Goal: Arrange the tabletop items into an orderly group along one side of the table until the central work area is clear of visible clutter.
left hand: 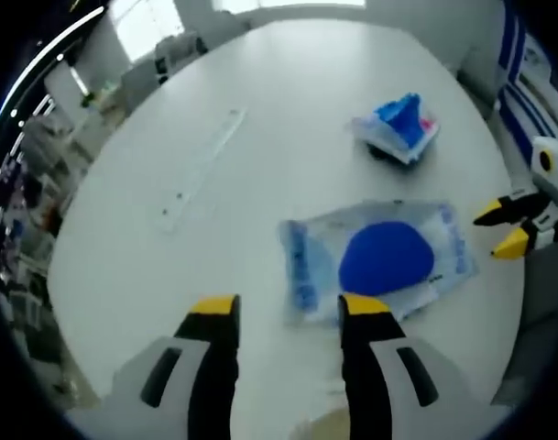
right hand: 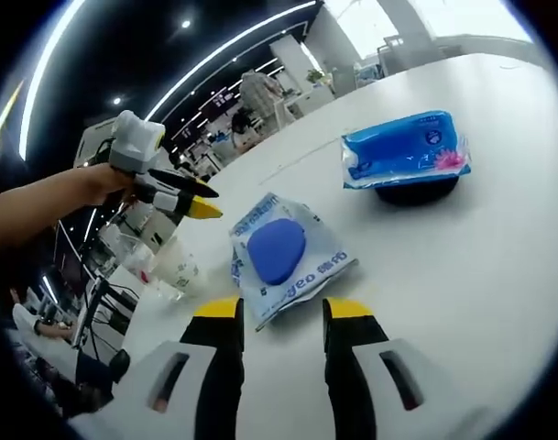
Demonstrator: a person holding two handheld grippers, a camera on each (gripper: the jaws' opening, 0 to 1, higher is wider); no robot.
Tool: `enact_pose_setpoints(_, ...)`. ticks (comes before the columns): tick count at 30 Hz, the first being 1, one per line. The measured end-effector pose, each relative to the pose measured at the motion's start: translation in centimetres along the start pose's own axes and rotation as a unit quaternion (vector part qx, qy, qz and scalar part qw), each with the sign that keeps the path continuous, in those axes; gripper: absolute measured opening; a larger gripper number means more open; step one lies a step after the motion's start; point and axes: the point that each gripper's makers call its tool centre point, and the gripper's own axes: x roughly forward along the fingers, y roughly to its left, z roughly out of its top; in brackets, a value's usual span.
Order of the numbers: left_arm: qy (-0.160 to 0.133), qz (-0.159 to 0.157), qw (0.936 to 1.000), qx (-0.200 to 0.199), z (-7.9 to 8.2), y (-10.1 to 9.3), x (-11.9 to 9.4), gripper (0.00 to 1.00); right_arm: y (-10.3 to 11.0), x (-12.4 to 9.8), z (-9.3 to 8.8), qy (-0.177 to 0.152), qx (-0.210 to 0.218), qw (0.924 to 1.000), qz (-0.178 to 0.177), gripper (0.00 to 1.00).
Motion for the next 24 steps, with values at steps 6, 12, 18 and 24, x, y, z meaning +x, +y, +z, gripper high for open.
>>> enact_pose_setpoints(6, 0.017, -0.009, 0.9998, -0.009, -0.9, 0.4, 1.1, 0.32, 0.6, 0.8, -0.4, 0.012, 0.011, 0.9998, 0.011, 0.28)
enact_pose_setpoints(12, 0.03, -0.023, 0.9991, -0.018, -1.8, 0.4, 2.0, 0.28, 0.3, 1.3, -1.1, 0.033, 0.03, 0.999, 0.009, 0.24)
enact_pose_setpoints(18, 0.04, -0.048, 0.9974, -0.034, -2.3, -0.4, 3.1, 0.26, 0.4, 1.8, -1.3, 0.04, 0.048, 0.998, 0.013, 0.23)
enact_pose_setpoints(24, 0.045, -0.052, 0.9973, -0.024, -2.4, -0.6, 3.8, 0.23, 0.4, 2.3, -1.6, 0.045, 0.062, 0.997, 0.013, 0.22)
